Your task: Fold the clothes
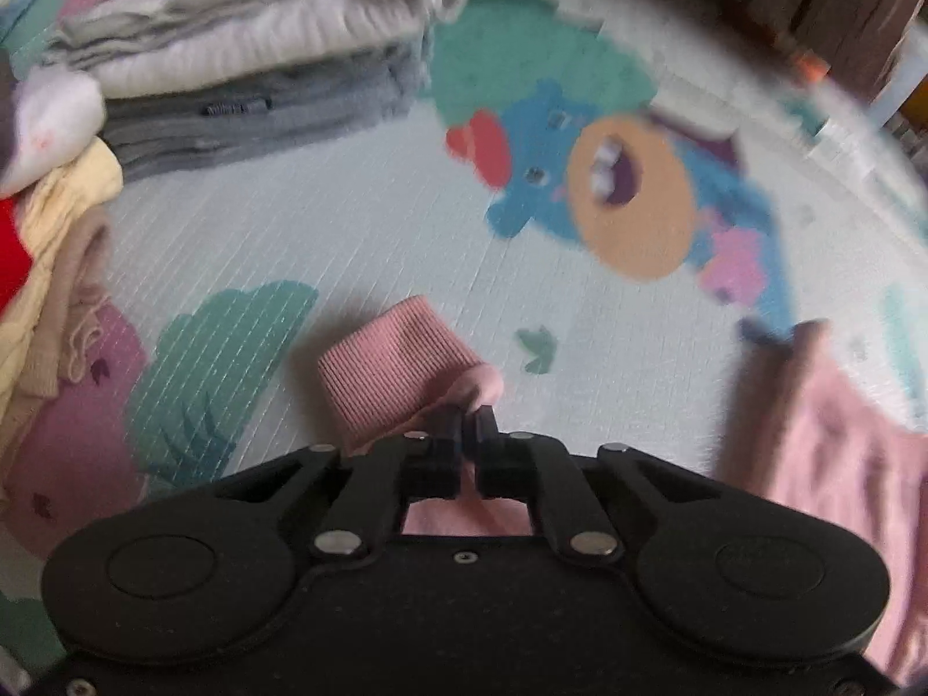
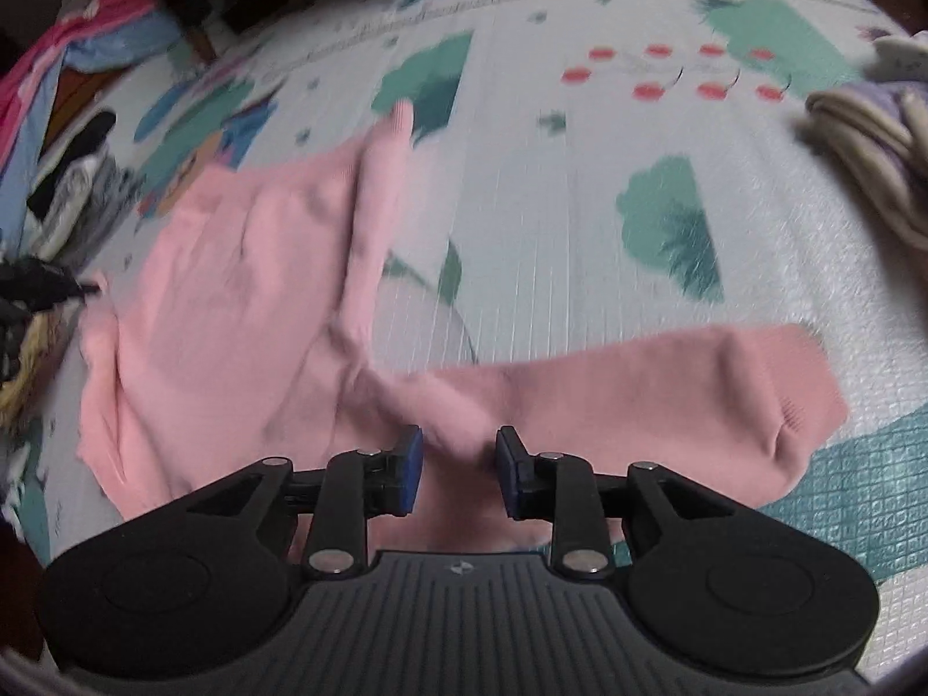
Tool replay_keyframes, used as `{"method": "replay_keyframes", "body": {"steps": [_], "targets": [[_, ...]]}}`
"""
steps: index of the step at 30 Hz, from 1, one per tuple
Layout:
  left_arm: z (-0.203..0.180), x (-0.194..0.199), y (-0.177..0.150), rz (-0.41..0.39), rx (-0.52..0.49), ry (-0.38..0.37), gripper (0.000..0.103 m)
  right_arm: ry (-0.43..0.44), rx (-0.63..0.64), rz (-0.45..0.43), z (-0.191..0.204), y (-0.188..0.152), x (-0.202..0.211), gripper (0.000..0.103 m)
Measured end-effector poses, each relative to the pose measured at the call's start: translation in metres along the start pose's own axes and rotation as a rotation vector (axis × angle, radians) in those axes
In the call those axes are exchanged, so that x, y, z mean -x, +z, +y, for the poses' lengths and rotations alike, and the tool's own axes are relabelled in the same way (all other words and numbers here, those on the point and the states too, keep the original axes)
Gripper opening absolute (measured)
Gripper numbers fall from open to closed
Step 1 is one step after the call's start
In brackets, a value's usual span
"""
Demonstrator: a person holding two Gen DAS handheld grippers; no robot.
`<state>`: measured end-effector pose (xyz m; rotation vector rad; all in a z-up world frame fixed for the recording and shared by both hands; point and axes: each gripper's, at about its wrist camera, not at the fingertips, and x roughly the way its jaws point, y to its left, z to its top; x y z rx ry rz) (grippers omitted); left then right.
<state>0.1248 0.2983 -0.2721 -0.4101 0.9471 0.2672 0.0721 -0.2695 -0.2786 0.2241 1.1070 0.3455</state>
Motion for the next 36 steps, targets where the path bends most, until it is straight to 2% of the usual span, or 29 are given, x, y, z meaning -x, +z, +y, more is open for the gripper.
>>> {"method": "replay_keyframes", "body": {"steps": [3, 12, 13, 15, 16, 19, 21, 25, 27, 28, 30, 33, 34, 36], "targets": [[0.025, 0.032, -0.013, -0.126, 0.081, -0.141, 0.002, -0.001, 0.002, 0.019, -0.002, -0.004, -0.005, 0.03], [0.122, 0.078, -0.068, -0.178, 0.253, -0.22, 0.005, -0.024, 0.05, 0.03, 0.003, -0.005, -0.009, 0.03], [0.131, 0.081, -0.074, -0.178, 0.27, -0.187, 0.015, -0.034, 0.06, 0.03, 0.005, -0.005, -0.009, 0.03], [0.145, 0.086, -0.084, -0.17, 0.29, -0.033, 0.031, -0.059, 0.09, 0.024, 0.011, -0.005, -0.008, 0.03], [0.143, 0.091, -0.086, -0.181, 0.272, -0.013, 0.033, -0.072, 0.121, 0.015, 0.016, -0.006, -0.006, 0.03], [0.12, 0.106, -0.089, -0.213, 0.159, -0.031, 0.038, -0.092, 0.256, -0.046, 0.037, -0.012, 0.003, 0.03], [0.086, 0.107, -0.093, -0.164, -0.004, -0.159, 0.038, -0.053, 0.363, -0.081, 0.054, -0.019, 0.007, 0.03], [0.004, 0.11, -0.126, -0.037, -0.425, -0.41, 0.038, 0.1, 0.688, -0.074, 0.103, -0.046, 0.008, 0.03], [-0.032, 0.117, -0.15, -0.008, -0.653, -0.507, 0.038, 0.177, 0.832, -0.064, 0.124, -0.064, 0.008, 0.03], [-0.049, 0.121, -0.164, 0.002, -0.779, -0.54, 0.043, 0.196, 0.905, -0.06, 0.133, -0.073, 0.008, 0.03], [-0.071, 0.126, -0.194, 0.012, -1.029, -0.563, 0.047, 0.225, 1.049, -0.051, 0.148, -0.091, 0.007, 0.03], [-0.092, 0.123, -0.234, -0.008, -1.367, -0.543, 0.047, 0.255, 1.234, -0.039, 0.166, -0.112, 0.001, 0.03], [-0.095, 0.12, -0.245, -0.015, -1.447, -0.54, 0.047, 0.259, 1.285, -0.038, 0.171, -0.116, -0.003, 0.031], [-0.102, 0.115, -0.259, -0.044, -1.577, -0.524, 0.047, 0.262, 1.374, -0.037, 0.181, -0.124, -0.01, 0.042]]}}
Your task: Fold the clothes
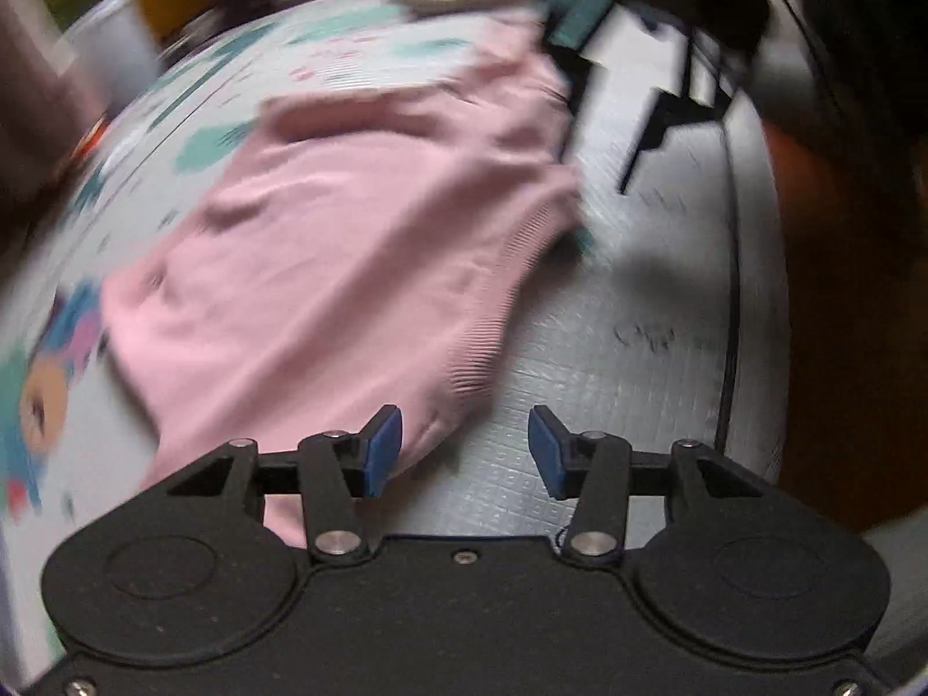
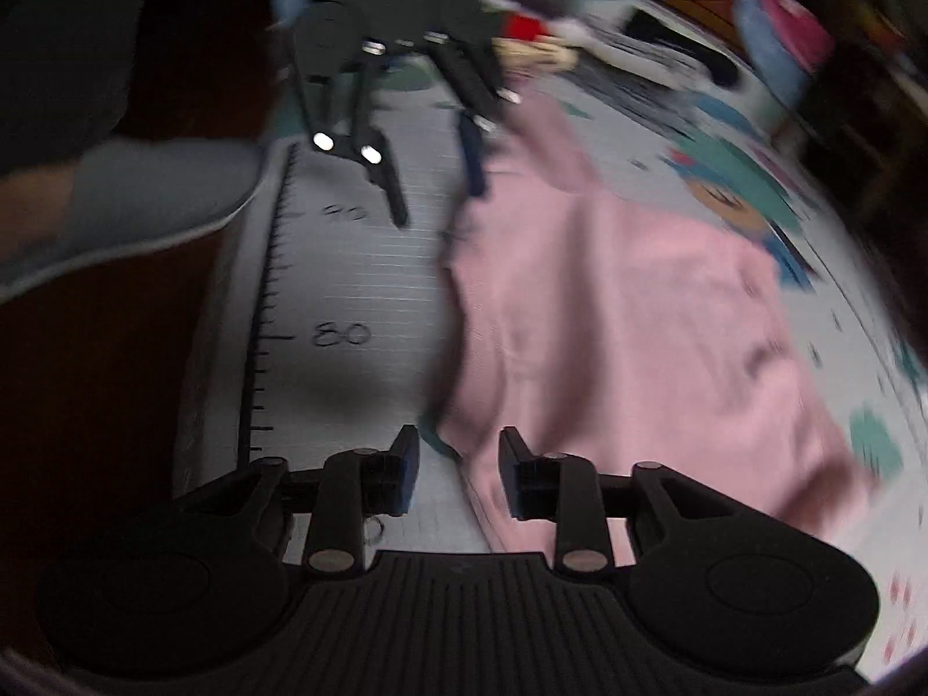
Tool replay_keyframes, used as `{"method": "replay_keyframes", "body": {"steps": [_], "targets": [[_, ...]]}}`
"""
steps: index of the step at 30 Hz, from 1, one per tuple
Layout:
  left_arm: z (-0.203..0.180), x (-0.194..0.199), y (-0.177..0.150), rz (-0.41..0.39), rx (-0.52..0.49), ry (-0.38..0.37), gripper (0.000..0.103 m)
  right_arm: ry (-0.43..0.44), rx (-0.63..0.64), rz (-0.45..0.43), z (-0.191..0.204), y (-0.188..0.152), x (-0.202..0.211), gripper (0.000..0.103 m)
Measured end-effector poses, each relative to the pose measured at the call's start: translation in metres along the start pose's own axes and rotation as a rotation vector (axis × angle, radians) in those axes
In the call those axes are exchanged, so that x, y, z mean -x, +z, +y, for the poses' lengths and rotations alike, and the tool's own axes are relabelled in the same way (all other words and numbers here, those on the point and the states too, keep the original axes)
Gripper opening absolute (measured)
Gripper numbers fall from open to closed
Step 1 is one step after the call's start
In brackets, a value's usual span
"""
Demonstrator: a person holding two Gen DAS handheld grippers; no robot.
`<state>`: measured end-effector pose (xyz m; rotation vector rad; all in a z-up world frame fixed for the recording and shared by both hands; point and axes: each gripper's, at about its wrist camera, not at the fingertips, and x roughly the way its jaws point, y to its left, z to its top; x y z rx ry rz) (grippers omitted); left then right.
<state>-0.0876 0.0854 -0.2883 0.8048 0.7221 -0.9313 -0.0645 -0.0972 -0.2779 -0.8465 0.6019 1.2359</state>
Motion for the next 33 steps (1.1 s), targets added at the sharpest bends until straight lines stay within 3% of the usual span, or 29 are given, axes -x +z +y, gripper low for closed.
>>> {"method": "replay_keyframes", "body": {"steps": [5, 6, 7, 8, 11, 13, 15, 16, 17, 18, 20, 21, 23, 26, 29, 33], "targets": [[-0.005, -0.02, 0.011, 0.008, -0.15, 0.049, 0.047, -0.017, -0.016, 0.049, -0.01, 0.012, -0.025, 0.049], [-0.006, -0.025, 0.013, 0.028, -0.181, 0.051, 0.039, -0.01, -0.038, 0.063, -0.014, 0.013, -0.03, 0.047], [-0.007, -0.029, 0.014, 0.045, -0.209, 0.043, 0.021, 0.007, -0.072, 0.076, -0.018, 0.013, -0.034, 0.045], [-0.006, -0.031, 0.015, 0.059, -0.219, 0.016, 0.013, 0.04, -0.113, 0.079, -0.025, 0.011, -0.037, 0.032], [-0.002, -0.028, 0.019, 0.076, -0.162, -0.09, 0.01, 0.154, -0.107, 0.114, -0.031, 0.012, -0.033, 0.019], [-0.01, -0.027, 0.02, 0.073, -0.167, -0.121, 0.011, 0.203, -0.096, 0.139, -0.027, 0.012, -0.029, 0.019], [-0.018, -0.029, 0.02, 0.076, -0.173, -0.129, 0.01, 0.223, -0.087, 0.138, -0.021, 0.01, -0.024, 0.032], [-0.016, -0.028, 0.021, 0.088, -0.148, -0.132, 0.012, 0.234, -0.085, 0.133, -0.018, 0.008, -0.021, 0.038], [-0.011, -0.028, 0.024, 0.105, -0.116, -0.154, 0.019, 0.247, -0.094, 0.127, -0.018, 0.006, -0.018, 0.049], [0.0, -0.025, 0.027, 0.116, -0.062, -0.206, 0.046, 0.262, -0.124, 0.12, -0.023, 0.005, -0.012, 0.051], [0.033, -0.014, 0.031, 0.047, 0.098, -0.206, 0.051, 0.291, -0.196, 0.101, -0.035, 0.002, -0.002, 0.049], [0.051, -0.01, 0.032, 0.013, 0.184, -0.17, 0.05, 0.28, -0.264, 0.079, -0.05, 0.0, 0.002, 0.048], [0.089, -0.012, 0.03, -0.029, 0.312, -0.038, 0.049, 0.173, -0.407, 0.032, -0.087, -0.004, 0.005, 0.048], [0.133, -0.031, 0.029, -0.051, 0.374, 0.117, 0.049, -0.059, -0.496, 0.019, -0.138, -0.011, -0.004, 0.049], [0.163, -0.056, 0.028, -0.066, 0.376, 0.182, 0.049, -0.196, -0.438, 0.026, -0.171, -0.012, -0.018, 0.048], [0.201, -0.073, 0.019, -0.088, 0.495, 0.176, 0.048, -0.293, -0.405, 0.064, -0.21, -0.029, -0.042, 0.048]]}}
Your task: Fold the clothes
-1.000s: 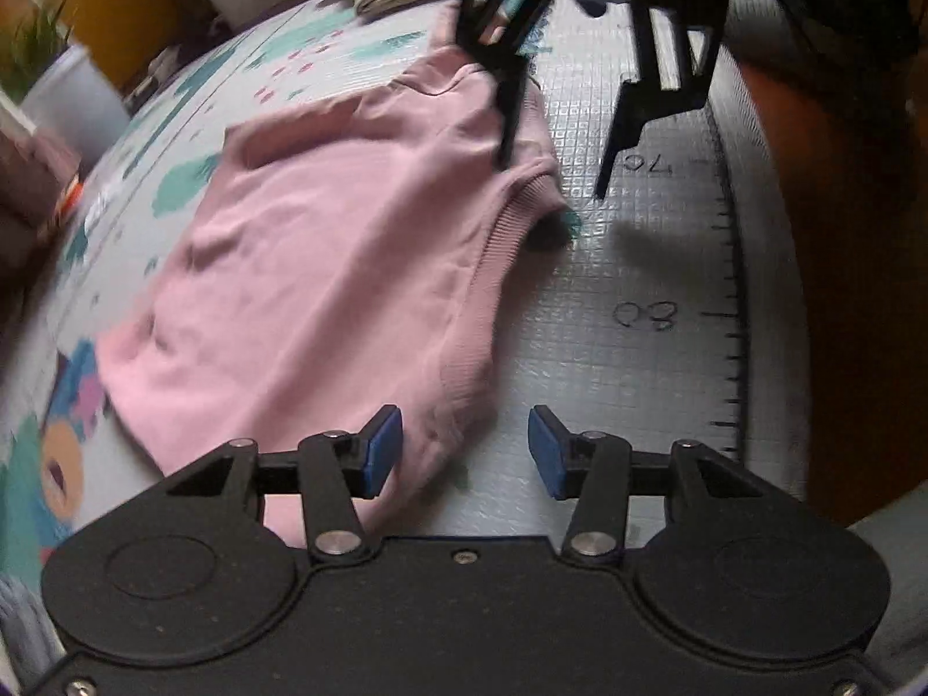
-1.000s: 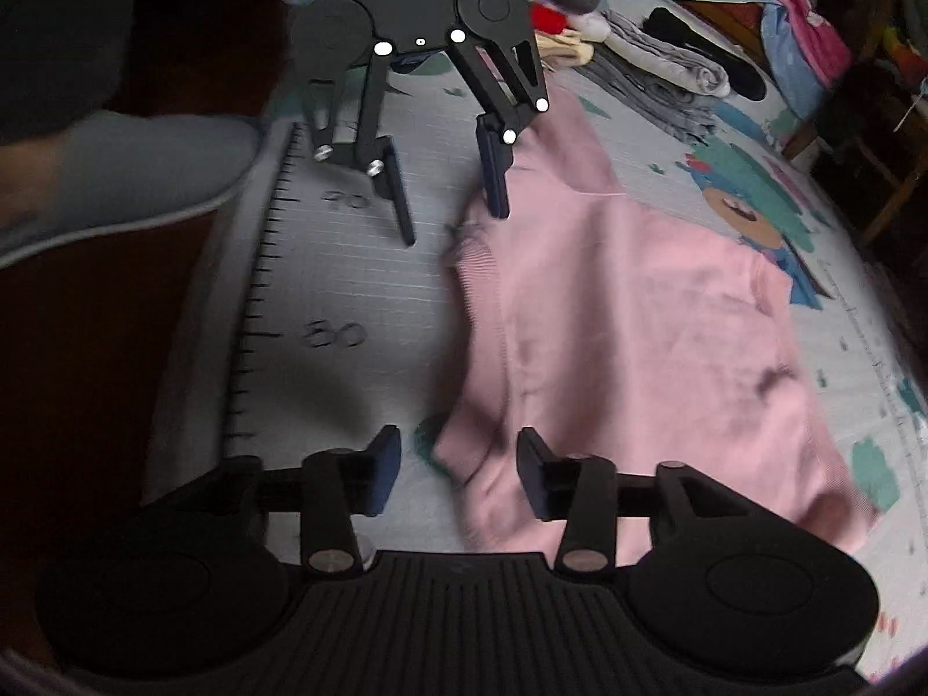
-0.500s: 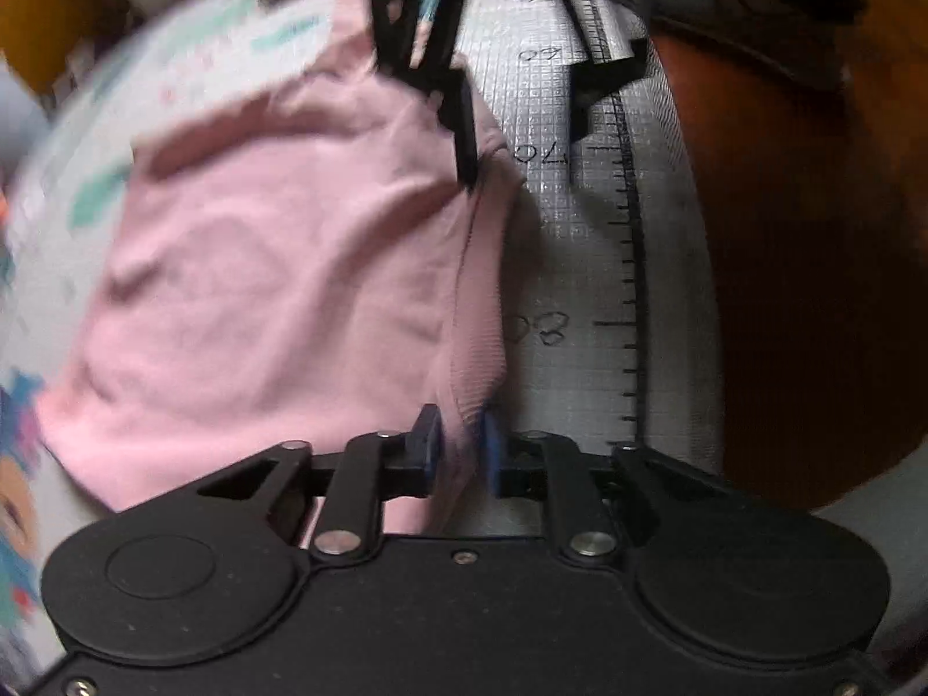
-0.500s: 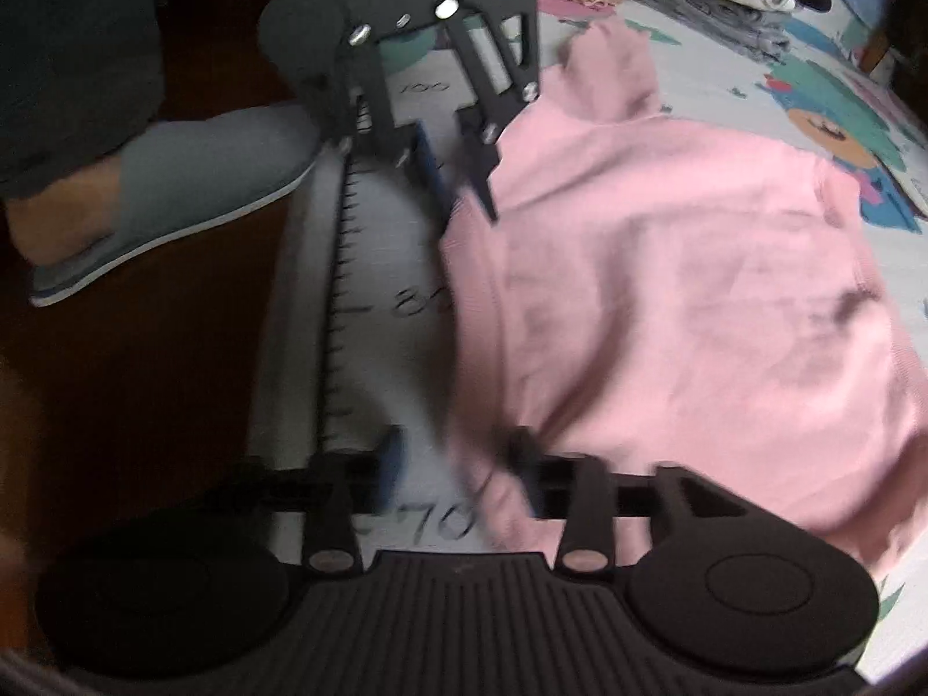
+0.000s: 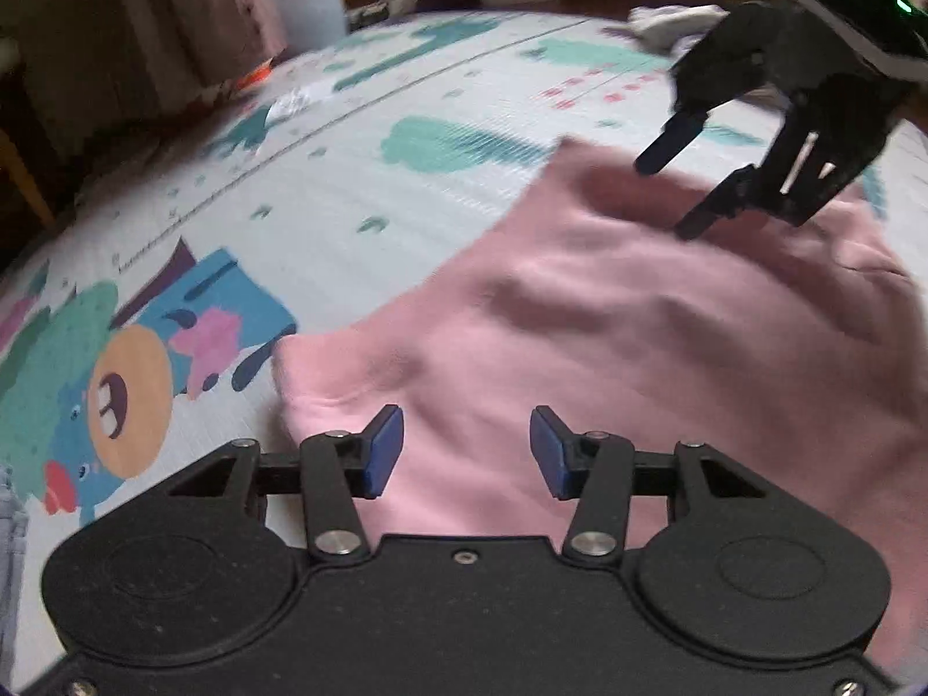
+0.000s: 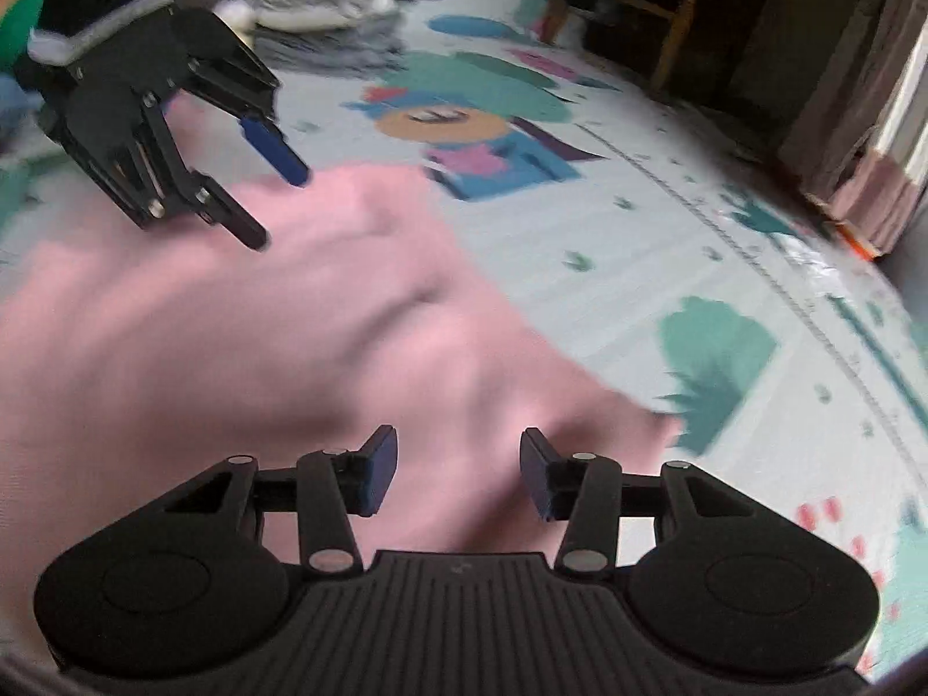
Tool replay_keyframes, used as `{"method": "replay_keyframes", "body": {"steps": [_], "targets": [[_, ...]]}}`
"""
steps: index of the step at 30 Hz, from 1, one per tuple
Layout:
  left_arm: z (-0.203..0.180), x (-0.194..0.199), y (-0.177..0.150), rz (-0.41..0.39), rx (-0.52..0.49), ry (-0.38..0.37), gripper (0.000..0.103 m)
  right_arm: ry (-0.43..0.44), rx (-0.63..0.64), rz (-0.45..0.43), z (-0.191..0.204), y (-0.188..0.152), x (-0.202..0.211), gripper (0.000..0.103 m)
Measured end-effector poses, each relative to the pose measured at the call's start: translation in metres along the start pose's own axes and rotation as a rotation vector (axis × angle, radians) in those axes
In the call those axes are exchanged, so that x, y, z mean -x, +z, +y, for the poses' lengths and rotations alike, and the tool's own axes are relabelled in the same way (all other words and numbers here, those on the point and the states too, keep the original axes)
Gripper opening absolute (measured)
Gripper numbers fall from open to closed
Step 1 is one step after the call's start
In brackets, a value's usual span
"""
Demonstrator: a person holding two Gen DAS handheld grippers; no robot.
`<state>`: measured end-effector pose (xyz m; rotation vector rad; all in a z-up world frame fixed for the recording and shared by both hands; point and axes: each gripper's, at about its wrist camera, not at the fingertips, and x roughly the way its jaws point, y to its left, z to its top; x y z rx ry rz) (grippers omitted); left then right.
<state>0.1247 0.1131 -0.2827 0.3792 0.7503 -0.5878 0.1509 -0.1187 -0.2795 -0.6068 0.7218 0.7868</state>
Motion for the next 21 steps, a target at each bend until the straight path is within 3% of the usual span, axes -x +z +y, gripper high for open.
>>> {"method": "replay_keyframes", "body": {"steps": [2, 3, 4, 6, 9, 11, 12, 15, 18, 21], "targets": [[0.018, -0.004, 0.0, -0.001, 0.073, -0.011, 0.055, -0.011, -0.046, 0.055, -0.023, -0.013, -0.019, 0.046], [0.027, -0.007, 0.0, -0.001, 0.109, -0.017, 0.046, 0.009, -0.101, 0.044, -0.037, -0.021, -0.019, 0.045], [0.036, -0.009, 0.0, -0.001, 0.145, -0.023, 0.025, 0.001, -0.142, 0.046, -0.047, -0.025, -0.018, 0.045], [0.054, -0.013, 0.0, -0.002, 0.218, -0.034, 0.024, -0.053, -0.155, 0.048, -0.054, -0.03, -0.009, 0.045], [0.078, -0.021, -0.001, 0.011, 0.302, -0.043, 0.027, -0.016, -0.133, -0.018, -0.044, -0.033, 0.001, 0.042], [0.084, -0.029, -0.003, 0.072, 0.277, -0.022, 0.029, -0.025, -0.152, 0.034, -0.046, -0.036, -0.011, 0.044], [0.091, -0.019, -0.003, 0.071, 0.312, -0.011, 0.029, -0.036, -0.16, 0.055, -0.048, -0.037, -0.014, 0.045], [0.11, 0.041, -0.013, -0.05, 0.431, 0.089, 0.046, -0.066, -0.177, 0.046, -0.048, -0.034, 0.002, 0.044], [0.123, 0.108, -0.057, -0.115, 0.585, 0.27, 0.046, -0.034, -0.206, -0.01, -0.035, -0.037, 0.031, 0.044], [0.127, 0.159, -0.116, -0.104, 0.776, 0.428, 0.046, 0.029, -0.227, -0.033, -0.006, -0.043, 0.051, 0.044]]}}
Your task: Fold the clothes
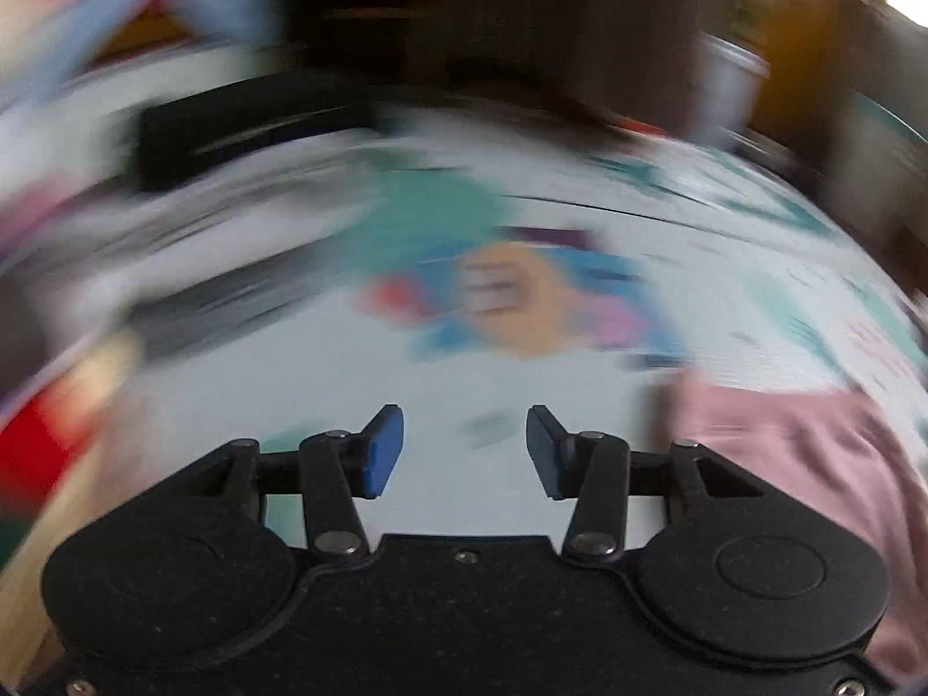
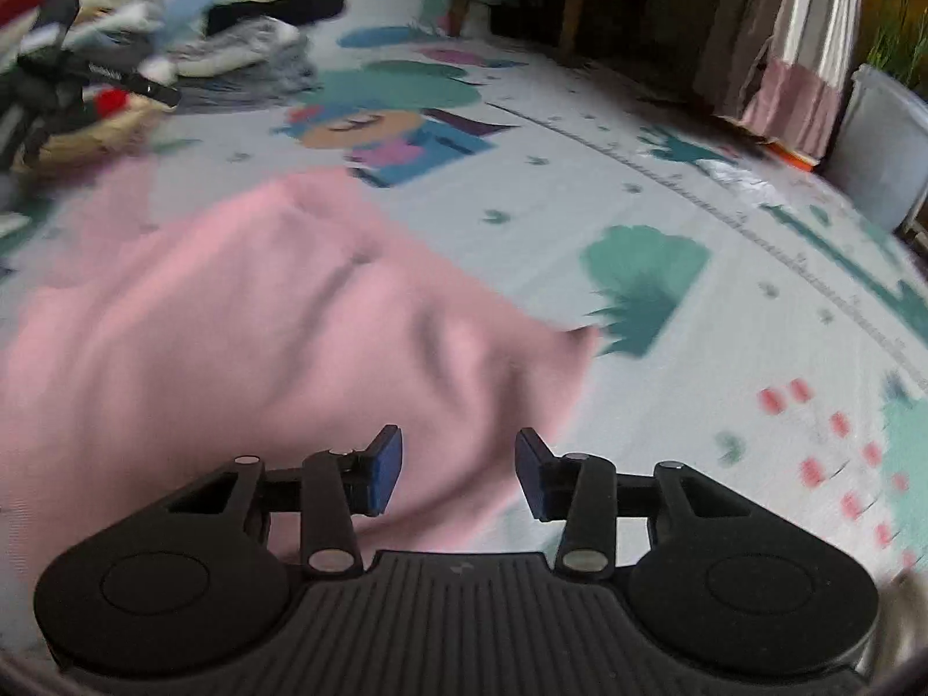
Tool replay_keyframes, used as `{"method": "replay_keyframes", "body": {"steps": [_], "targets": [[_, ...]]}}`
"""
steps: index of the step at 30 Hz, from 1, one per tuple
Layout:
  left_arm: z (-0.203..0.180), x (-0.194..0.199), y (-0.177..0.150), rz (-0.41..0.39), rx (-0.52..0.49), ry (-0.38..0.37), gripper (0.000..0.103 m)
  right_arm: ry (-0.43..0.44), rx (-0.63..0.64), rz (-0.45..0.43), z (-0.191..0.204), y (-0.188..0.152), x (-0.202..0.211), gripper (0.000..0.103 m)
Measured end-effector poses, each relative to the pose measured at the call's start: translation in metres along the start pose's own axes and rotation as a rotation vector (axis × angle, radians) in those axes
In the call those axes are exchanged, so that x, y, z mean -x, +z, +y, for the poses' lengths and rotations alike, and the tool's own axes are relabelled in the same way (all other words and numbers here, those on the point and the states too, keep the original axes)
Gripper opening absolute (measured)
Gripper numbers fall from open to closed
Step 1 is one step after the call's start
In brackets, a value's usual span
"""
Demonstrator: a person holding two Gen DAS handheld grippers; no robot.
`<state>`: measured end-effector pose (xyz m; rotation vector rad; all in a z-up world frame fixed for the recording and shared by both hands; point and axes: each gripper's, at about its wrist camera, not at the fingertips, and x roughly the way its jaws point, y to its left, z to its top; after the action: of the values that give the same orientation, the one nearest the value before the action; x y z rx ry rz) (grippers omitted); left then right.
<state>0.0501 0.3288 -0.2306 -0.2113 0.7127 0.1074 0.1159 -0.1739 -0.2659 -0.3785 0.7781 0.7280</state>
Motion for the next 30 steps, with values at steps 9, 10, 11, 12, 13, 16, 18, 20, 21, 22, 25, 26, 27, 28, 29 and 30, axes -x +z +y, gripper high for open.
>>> {"method": "replay_keyframes", "body": {"steps": [9, 10, 11, 12, 13, 16, 18, 20, 21, 22, 25, 26, 27, 28, 29, 30], "targets": [[0.062, -0.014, -0.054, 0.069, 0.331, 0.026, 0.044, 0.278, 0.235, 0.067, 0.105, 0.007, 0.023, 0.044], [0.06, -0.025, -0.054, 0.077, 0.308, 0.022, 0.044, 0.316, 0.284, 0.073, 0.114, 0.016, 0.027, 0.044], [0.06, -0.03, -0.051, 0.068, 0.286, -0.004, 0.043, 0.356, 0.35, 0.077, 0.126, 0.026, 0.032, 0.044], [0.062, -0.03, -0.05, 0.067, 0.279, -0.035, 0.022, 0.395, 0.42, 0.077, 0.138, 0.036, 0.037, 0.044], [0.063, -0.029, -0.05, 0.061, 0.286, -0.039, 0.008, 0.433, 0.477, 0.077, 0.149, 0.047, 0.04, 0.044], [0.068, -0.024, -0.05, 0.043, 0.304, -0.051, 0.008, 0.508, 0.58, 0.059, 0.187, 0.075, 0.027, 0.051], [0.071, -0.022, -0.051, 0.031, 0.317, -0.059, 0.008, 0.509, 0.588, -0.01, 0.222, 0.092, 0.008, 0.053], [0.074, -0.019, -0.051, 0.019, 0.329, -0.068, 0.008, 0.492, 0.578, -0.068, 0.257, 0.105, -0.015, 0.054], [0.076, -0.017, -0.051, 0.012, 0.335, -0.072, 0.008, 0.462, 0.581, -0.074, 0.275, 0.108, -0.03, 0.058], [0.078, -0.016, -0.051, 0.006, 0.342, -0.076, 0.008, 0.43, 0.578, -0.071, 0.294, 0.11, -0.045, 0.058], [0.082, -0.011, -0.051, -0.012, 0.36, -0.088, 0.015, 0.362, 0.443, 0.021, 0.325, 0.108, -0.084, 0.056], [0.084, -0.01, -0.052, -0.018, 0.367, -0.092, 0.025, 0.357, 0.382, 0.036, 0.326, 0.109, -0.089, 0.055], [0.086, -0.009, -0.052, -0.024, 0.373, -0.096, 0.056, 0.342, 0.342, 0.027, 0.326, 0.11, -0.088, 0.055], [0.088, -0.004, -0.055, -0.033, 0.392, -0.099, 0.064, 0.327, 0.323, 0.01, 0.327, 0.111, -0.085, 0.056], [0.092, 0.004, -0.062, -0.047, 0.429, -0.101, 0.064, 0.305, 0.321, -0.004, 0.328, 0.111, -0.081, 0.056], [0.094, 0.008, -0.067, -0.05, 0.448, -0.104, 0.064, 0.274, 0.328, -0.017, 0.329, 0.111, -0.079, 0.058]]}}
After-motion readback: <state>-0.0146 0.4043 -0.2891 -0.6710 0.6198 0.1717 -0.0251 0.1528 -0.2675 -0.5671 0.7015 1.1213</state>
